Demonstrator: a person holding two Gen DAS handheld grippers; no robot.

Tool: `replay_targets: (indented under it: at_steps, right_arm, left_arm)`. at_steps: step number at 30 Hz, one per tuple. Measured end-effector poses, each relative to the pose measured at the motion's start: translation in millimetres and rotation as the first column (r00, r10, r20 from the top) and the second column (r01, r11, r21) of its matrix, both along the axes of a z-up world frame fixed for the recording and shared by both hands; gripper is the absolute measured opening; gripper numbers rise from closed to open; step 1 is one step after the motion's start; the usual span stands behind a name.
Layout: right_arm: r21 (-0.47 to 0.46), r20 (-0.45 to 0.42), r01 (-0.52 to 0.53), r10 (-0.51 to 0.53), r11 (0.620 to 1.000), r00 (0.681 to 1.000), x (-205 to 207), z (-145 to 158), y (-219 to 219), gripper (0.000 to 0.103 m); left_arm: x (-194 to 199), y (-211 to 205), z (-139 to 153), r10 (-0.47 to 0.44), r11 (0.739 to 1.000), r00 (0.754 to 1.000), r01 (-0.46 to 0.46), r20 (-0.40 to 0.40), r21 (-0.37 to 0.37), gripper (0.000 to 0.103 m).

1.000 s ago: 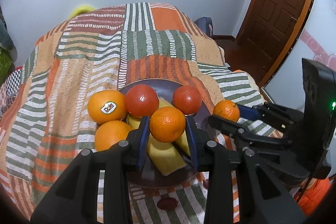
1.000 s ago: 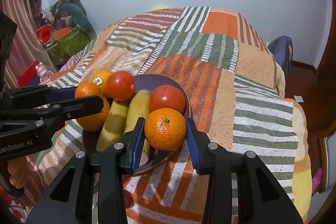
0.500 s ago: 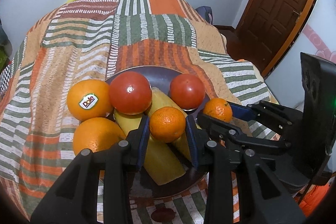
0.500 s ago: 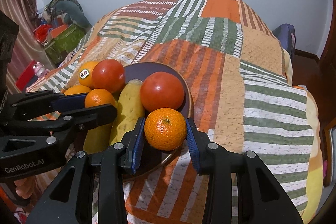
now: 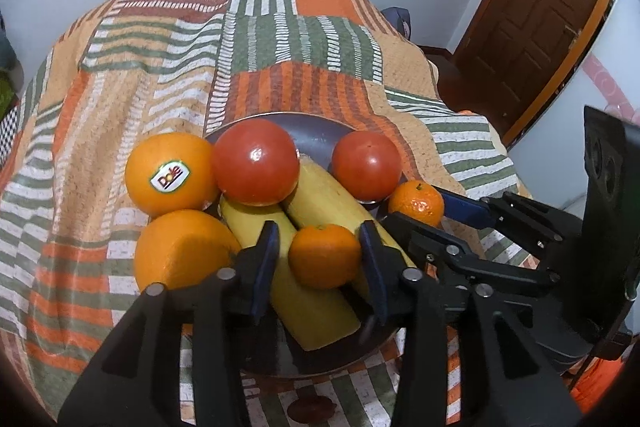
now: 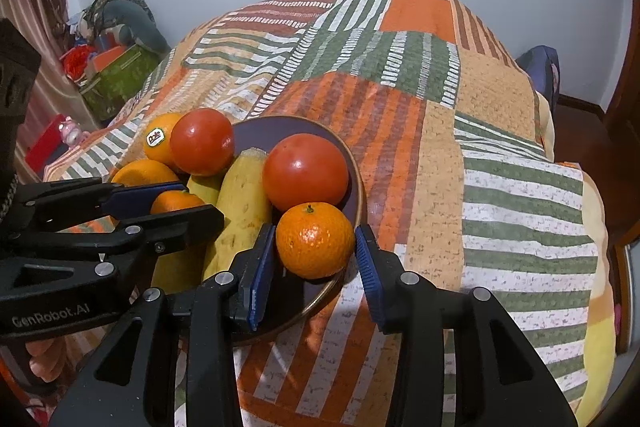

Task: Organize fruits
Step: 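Lower the mandarins onto the plate and open both tools, then close the right tool on a dark red grape while the left tool grasps another grape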

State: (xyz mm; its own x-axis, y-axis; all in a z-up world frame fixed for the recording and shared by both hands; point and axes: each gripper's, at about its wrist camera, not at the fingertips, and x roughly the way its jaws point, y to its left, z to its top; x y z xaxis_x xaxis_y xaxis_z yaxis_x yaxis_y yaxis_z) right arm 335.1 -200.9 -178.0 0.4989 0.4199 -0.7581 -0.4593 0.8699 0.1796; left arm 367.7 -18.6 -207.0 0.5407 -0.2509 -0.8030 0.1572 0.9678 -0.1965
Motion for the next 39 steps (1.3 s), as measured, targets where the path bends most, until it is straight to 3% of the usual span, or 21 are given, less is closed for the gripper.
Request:
replay_targets:
  at_steps: [24, 32, 39]
  right_arm:
    - [0.003, 0.059, -0.003, 0.002, 1.0, 0.998, -40, 37, -11, 0.039]
    - [-0.011, 0.049, -0.022, 0.023, 1.0, 0.999, -61, 35, -8, 0.039]
    - [-0.031, -0.005, -0.045, 0.044, 0.999, 0.999, -78, 14, -3, 0.039]
  left_arm:
    - [-67, 16, 46, 0.003, 0.997, 0.996, -0.01, 0.091, 0.073, 0.052]
    - [-93, 22, 43, -0.001, 0.994, 0.998, -0.006, 0.067, 0.108, 0.052]
    - [-104, 27, 30, 0.007, 0.995, 1.0, -0.009, 0.018, 0.096, 0.052]
